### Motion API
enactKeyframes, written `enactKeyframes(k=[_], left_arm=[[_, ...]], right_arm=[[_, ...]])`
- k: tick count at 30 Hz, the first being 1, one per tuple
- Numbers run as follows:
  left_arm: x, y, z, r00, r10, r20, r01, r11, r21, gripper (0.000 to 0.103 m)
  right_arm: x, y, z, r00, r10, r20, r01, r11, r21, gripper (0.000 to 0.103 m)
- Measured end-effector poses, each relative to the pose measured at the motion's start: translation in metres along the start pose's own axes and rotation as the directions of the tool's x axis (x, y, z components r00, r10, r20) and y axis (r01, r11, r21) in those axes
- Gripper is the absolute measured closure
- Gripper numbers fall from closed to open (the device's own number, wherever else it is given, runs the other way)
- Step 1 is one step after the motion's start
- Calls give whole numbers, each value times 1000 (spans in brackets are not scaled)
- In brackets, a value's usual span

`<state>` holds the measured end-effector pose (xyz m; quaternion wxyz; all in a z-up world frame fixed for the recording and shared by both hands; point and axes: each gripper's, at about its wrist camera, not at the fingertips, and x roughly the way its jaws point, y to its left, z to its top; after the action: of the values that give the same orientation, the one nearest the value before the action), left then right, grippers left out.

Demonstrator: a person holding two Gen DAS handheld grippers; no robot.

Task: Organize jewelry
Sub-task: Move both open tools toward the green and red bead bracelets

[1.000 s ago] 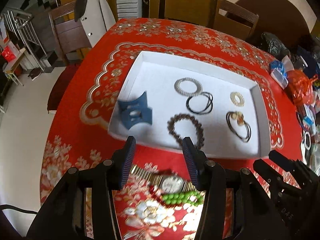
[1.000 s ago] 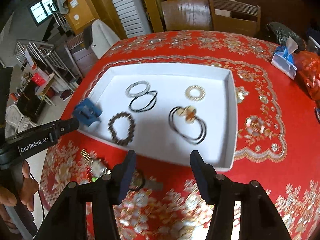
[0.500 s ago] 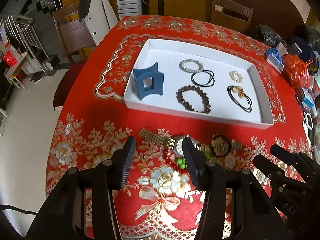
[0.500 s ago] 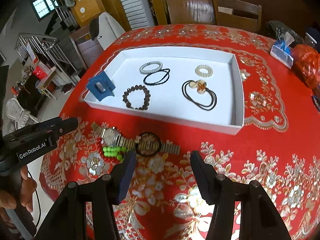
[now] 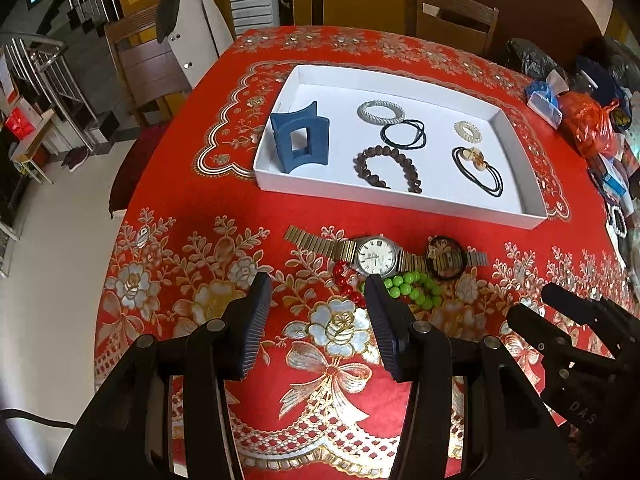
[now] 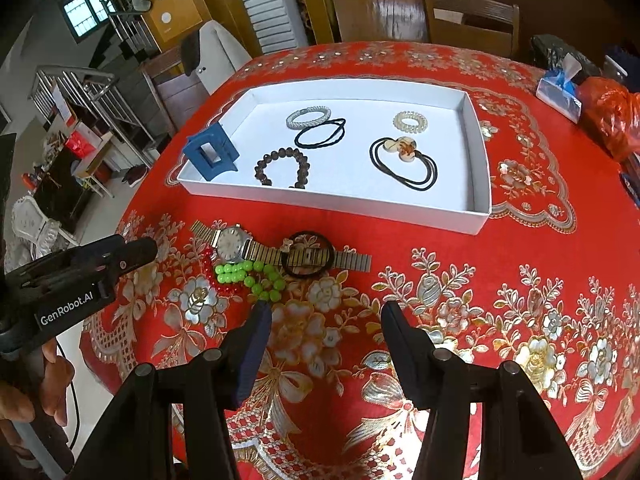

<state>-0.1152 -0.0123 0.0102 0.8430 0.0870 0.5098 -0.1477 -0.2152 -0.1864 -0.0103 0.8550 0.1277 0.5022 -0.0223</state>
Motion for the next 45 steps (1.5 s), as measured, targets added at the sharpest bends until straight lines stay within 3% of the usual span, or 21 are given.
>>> enactKeyframes(k=[17,25,33,34,37,45], left_arm=[[10,5,-2,999,7,-35,-8,1000,-9,55],[17,29,0,994,-72,-84,64,994,-88,55],[28,62,1,993,-45,-113,25,985,-170,55],[30,66,0,992,-47,-117,25,982,-189,55],[34,76,0,990,-51,-128,20,972,-232,55],[41,74,-5,985,-56,-164,18,974,-224,55]], right_arm=[[14,-2,1,999,1,-32,-1,1000,0,48],[22,-5,5,999,7,-51,-7,1000,2,48],[35,7,8,995,68,-72,-71,997,-37,48],[36,13,8,995,77,-70,-81,995,-60,48],[44,26,11,994,82,-72,-89,991,-96,65],[78,42,13,994,23,-106,-39,988,-147,78]])
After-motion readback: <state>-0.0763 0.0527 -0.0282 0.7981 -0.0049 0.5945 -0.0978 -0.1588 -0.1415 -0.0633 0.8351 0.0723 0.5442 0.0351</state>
